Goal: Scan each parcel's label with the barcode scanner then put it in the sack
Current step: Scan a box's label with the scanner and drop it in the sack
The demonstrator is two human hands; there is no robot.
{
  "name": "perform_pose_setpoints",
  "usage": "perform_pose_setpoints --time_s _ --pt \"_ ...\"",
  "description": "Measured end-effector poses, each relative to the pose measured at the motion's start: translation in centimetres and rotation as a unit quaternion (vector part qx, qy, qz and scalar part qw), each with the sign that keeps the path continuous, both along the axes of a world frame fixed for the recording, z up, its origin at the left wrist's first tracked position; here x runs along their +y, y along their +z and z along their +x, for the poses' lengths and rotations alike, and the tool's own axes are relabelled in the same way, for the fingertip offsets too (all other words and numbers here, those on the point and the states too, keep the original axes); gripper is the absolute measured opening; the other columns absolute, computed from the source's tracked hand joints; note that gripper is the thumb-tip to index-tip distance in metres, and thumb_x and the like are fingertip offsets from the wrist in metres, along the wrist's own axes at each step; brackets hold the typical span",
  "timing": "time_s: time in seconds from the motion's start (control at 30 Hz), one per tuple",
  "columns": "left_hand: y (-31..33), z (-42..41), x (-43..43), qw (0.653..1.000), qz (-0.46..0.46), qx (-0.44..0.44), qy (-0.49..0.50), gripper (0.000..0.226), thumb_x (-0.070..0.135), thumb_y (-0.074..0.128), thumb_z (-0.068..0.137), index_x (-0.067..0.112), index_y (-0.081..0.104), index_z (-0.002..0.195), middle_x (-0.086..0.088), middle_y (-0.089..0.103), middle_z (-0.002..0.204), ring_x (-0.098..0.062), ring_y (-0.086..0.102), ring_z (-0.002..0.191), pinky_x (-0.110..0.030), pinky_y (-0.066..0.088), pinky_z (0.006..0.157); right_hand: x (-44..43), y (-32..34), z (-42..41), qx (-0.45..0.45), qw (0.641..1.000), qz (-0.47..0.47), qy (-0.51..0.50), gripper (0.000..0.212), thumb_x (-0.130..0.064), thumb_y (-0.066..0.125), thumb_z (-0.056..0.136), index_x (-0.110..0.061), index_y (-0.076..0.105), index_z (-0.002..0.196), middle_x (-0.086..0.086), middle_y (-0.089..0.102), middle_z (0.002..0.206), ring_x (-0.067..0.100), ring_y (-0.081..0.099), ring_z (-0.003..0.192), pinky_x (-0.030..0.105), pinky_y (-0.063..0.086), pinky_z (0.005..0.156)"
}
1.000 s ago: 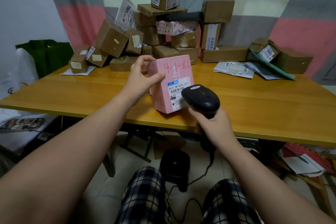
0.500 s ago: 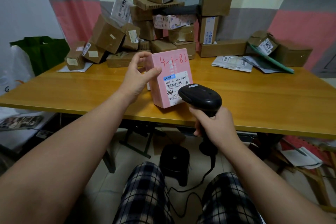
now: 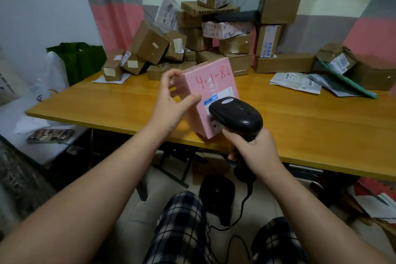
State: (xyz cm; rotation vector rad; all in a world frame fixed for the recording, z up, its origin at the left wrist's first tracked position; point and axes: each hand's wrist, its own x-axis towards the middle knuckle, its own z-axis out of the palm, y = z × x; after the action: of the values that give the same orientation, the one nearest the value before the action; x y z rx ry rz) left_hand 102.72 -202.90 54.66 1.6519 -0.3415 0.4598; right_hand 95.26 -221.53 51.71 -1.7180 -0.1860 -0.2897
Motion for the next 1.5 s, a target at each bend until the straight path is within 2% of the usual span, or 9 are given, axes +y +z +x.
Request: perform_pose_setpoints --time_s 0.23,0.33,0.53,0.63,0.8,0.93,1.27,1.4,1.5 --pt "-3.8 -9.0 11.3 0.978 -0.096 -0.018 0.185 0.057 0.002 0.072 0.082 0.019 0.037 0.124 -0.015 0.048 0.133 -0.017 0.057 0.118 -0.018 0.050 0.085 9.8 -0.6 1.0 0.027 0.978 -0.044 0.204 0.016 -0.013 0.073 0.084 -0.024 0.066 0.075 -0.006 0.058 0.052 0.015 0.055 0.046 0.040 0.051 0.053" --pt "-5.4 -13.4 17.0 0.951 -0.079 -0.025 0.299 0.057 0.000 0.072 0.081 0.020 0.037 0.122 -0.019 0.047 0.133 -0.013 0.057 0.116 -0.016 0.049 0.086 15.6 -2.1 0.7 0.044 0.960 -0.056 0.272 0.010 -0.014 0.073 0.083 -0.020 0.066 0.085 -0.010 0.060 0.052 0.011 0.054 0.047 0.028 0.049 0.051" --pt "-8.8 -23.7 27.1 0.860 -0.015 -0.005 0.511 0.060 0.036 0.078 0.070 0.049 0.042 0.116 -0.012 0.031 0.140 -0.019 0.051 0.124 -0.043 0.046 0.103 26.4 -7.1 -1.2 0.100 0.935 -0.106 0.324 0.036 -0.026 0.079 0.078 -0.017 0.065 0.109 -0.008 0.068 0.092 0.009 0.063 0.092 0.028 0.049 0.080" --pt "-11.3 -27.1 30.5 0.809 -0.019 0.025 0.587 0.062 0.042 0.079 0.068 0.052 0.042 0.116 -0.005 0.027 0.135 -0.027 0.046 0.129 -0.047 0.044 0.104 30.5 -9.5 -2.6 0.116 0.918 -0.153 0.347 0.038 -0.028 0.080 0.078 -0.023 0.059 0.108 -0.008 0.065 0.098 0.010 0.060 0.101 0.016 0.042 0.077" --pt "-14.5 -26.9 32.4 0.788 -0.041 0.097 0.607 0.063 0.020 0.081 0.075 0.036 0.039 0.118 -0.005 0.027 0.131 -0.018 0.053 0.119 -0.041 0.039 0.110 35.3 -13.1 -3.9 0.110 0.896 -0.283 0.324 0.051 -0.043 0.078 0.076 -0.018 0.059 0.115 0.001 0.067 0.110 0.021 0.062 0.105 0.034 0.051 0.086" --pt "-15.4 -26.5 33.6 0.790 -0.020 0.132 0.598 0.064 0.029 0.083 0.072 0.053 0.039 0.112 -0.002 0.027 0.130 -0.019 0.050 0.120 -0.041 0.040 0.108 38.4 -14.6 -4.9 0.074 0.891 -0.345 0.287 0.058 -0.047 0.078 0.074 -0.010 0.056 0.114 0.008 0.062 0.113 0.027 0.059 0.108 0.034 0.048 0.085" --pt "-17.4 -28.9 33.6 0.760 -0.015 0.196 0.619 0.064 0.022 0.082 0.073 0.033 0.043 0.122 0.000 0.028 0.125 -0.014 0.044 0.118 -0.034 0.037 0.110 41.9 -16.6 -6.0 0.108 0.867 -0.400 0.277 0.041 -0.019 0.065 0.088 -0.008 0.040 0.119 0.018 0.062 0.115 0.035 0.060 0.107 0.035 0.045 0.076" --pt "-17.6 -28.6 33.0 0.767 0.040 0.237 0.594 0.064 0.021 0.083 0.071 0.032 0.045 0.121 0.000 0.028 0.126 -0.005 0.031 0.113 -0.018 0.028 0.103 40.8 -14.8 -4.0 0.180 0.894 -0.309 0.270 0.046 -0.013 0.069 0.084 -0.008 0.046 0.124 0.016 0.062 0.114 0.033 0.059 0.107 0.031 0.044 0.082" --pt "-17.4 -28.0 32.7 0.774 0.090 0.249 0.575 0.063 0.022 0.083 0.070 0.031 0.048 0.121 -0.002 0.028 0.129 -0.016 0.032 0.121 -0.023 0.027 0.105 38.3 -12.3 -2.0 0.283 0.917 -0.130 0.249 0.032 0.001 0.071 0.074 -0.014 0.053 0.097 0.013 0.059 0.088 0.029 0.060 0.090 0.036 0.047 0.075"
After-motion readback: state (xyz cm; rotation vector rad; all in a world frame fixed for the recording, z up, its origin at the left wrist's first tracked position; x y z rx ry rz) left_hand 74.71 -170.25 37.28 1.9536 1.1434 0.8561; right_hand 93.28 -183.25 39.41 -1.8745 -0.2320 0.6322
